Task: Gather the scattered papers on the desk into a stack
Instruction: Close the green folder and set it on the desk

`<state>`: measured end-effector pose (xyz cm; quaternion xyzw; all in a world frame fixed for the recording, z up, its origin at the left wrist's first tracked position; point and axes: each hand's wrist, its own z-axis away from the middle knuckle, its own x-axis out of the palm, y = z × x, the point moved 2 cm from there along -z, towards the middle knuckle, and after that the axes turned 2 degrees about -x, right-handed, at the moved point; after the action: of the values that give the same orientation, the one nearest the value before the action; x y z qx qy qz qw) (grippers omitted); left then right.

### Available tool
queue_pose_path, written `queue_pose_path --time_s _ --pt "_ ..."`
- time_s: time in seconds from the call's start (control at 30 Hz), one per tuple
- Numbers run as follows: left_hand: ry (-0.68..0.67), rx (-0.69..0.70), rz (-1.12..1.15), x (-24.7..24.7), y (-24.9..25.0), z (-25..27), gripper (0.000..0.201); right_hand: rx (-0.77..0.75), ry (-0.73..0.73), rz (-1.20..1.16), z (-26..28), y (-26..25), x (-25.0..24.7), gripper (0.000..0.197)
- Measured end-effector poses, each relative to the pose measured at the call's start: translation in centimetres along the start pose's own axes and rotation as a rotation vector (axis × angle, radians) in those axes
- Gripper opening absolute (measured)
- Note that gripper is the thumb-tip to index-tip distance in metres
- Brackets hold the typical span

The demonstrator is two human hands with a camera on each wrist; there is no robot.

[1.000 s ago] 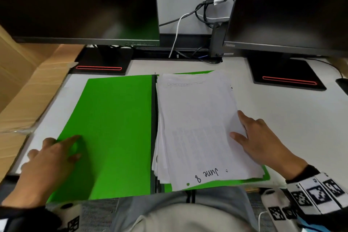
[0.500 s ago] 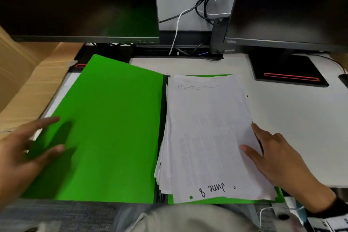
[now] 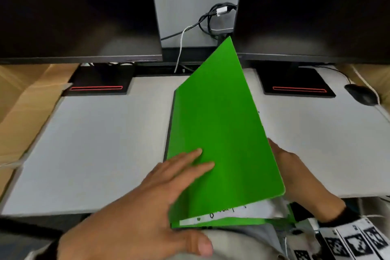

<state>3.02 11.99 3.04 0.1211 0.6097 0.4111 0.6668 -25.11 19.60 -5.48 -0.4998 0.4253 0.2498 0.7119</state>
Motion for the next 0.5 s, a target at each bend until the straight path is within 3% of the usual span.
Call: queue_pose_path --time_s 0.07,0.13,0.23,0.33,0.5 --pt "-0.113 -0.152 -0.207 2.7 -2.4 -1.2 0.113 -0.075 0.016 -0.302 0.7 0.4 -0.7 0.07" --pt "-0.09 -0.256 -0.33 4.5 -4.5 -2.0 0.12 -0.11 -0.055 -0.474 1.5 0.2 -1.4 0.054" --pt "0.132 -0.305 -0.251 6.1 -6.4 -1.9 0.111 -0.208 -0.047 -0.251 1.7 1.3 -1.4 0.088" --pt "0.265 -0.282 -0.115 7.0 -7.3 -1.8 0.109 -0.18 -0.064 -0.13 1.9 2.4 -0.7 0.119" --pt "0.321 -0.326 0.098 6.6 -8.2 -1.7 0.111 -0.28 -0.102 -0.359 4.2 0.7 -0.9 0.112"
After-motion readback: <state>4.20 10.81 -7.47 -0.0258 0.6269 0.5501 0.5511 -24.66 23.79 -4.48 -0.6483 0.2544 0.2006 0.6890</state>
